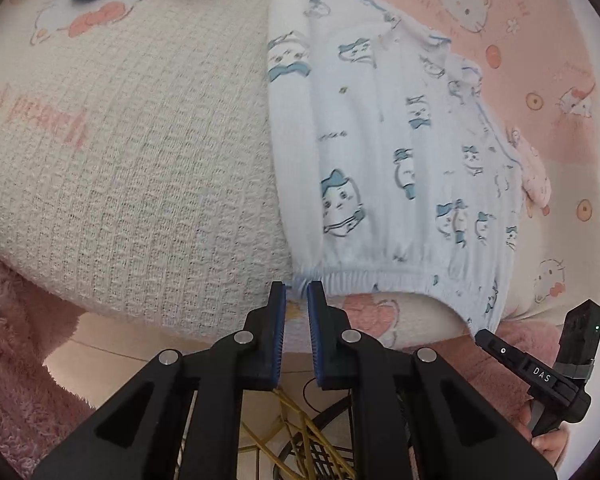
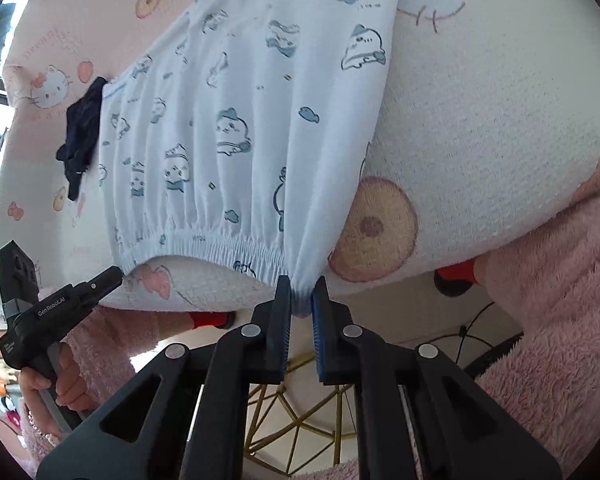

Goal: Fold clothes

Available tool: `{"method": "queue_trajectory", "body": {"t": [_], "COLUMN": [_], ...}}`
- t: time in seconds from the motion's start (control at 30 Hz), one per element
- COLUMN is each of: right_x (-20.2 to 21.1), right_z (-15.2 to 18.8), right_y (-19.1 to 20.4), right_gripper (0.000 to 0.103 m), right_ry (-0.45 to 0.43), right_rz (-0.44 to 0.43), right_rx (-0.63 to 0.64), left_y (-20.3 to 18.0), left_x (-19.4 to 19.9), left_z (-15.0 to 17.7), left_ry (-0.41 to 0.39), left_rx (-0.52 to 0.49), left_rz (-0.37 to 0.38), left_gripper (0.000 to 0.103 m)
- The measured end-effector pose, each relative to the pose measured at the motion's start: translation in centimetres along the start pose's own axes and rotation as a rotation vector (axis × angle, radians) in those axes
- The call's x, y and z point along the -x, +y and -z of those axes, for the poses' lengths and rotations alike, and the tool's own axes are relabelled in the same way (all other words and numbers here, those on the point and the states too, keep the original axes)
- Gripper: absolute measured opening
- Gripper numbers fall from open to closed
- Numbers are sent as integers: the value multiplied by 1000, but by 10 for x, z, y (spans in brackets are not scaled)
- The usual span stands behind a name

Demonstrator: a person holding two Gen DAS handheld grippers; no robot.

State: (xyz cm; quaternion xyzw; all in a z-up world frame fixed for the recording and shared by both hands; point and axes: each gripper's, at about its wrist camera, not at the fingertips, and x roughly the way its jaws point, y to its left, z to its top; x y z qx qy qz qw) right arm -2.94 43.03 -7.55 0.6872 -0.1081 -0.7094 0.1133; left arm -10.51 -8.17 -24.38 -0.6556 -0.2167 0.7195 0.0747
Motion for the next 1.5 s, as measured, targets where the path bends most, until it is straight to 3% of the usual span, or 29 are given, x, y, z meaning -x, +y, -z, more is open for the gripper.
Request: {"method": "queue_trajectory", "body": {"t": [0.07,0.17,0.2,0.27,0.3,0.47,0.53,0.7,0.83,0.97,1.0,1.03,1.07,1.27,1.4,1.5], "right_x": [-12,10,24,50,56,61,50,2,-44,-86,-89,-93,-95,-81,-104,-103], "right_z": [-6,-13,-18,-28,-42,-138,-178,-263,-325,-358,-358,-359,-360,-360,-368,-377], "right_y": [-3,-12,-8,-1,8,75,108,150,169,162,162,162,162,178,172,150], "right_gripper": [14,14,19,32,37,37,37,39,39,35,20,14,7,6,5,11], "right_ry": [45,5,-31,-101,-118,-248,-292,-242,-160,-17,-4,9,21,-67,-50,-21], "right_rz": [24,-34,-49,-80,-88,-54,3,38,44,22,6,-11,-26,-78,-104,-212], "right_rx": [-49,-106,-90,-56,-16,156,242,367,401,384,394,405,416,483,478,373], "left_y": [3,4,3,0,-1,-13,-17,-11,-1,4,4,4,4,2,14,10], "left_x": [7,27,33,47,53,50,45,14,-8,-14,-15,-16,-14,2,-17,-11], "left_z": [-7,-24,-39,-71,-87,-186,-224,-277,-295,-304,-305,-306,-306,-310,-316,-317], "left_ry": [13,13,-6,-43,-62,-166,-203,-205,-202,-264,-270,-278,-288,-391,-356,-356], "left_rx": [8,0,-19,-56,-74,-137,-156,-129,-105,-92,-98,-103,-106,-107,-98,-109], "left_rz": [14,31,28,21,17,-54,-79,-95,-67,-16,-19,-24,-34,-100,-142,-155], "left_gripper": [18,27,38,46,46,46,46,46,46,43,21,8,5,5,9,11]}}
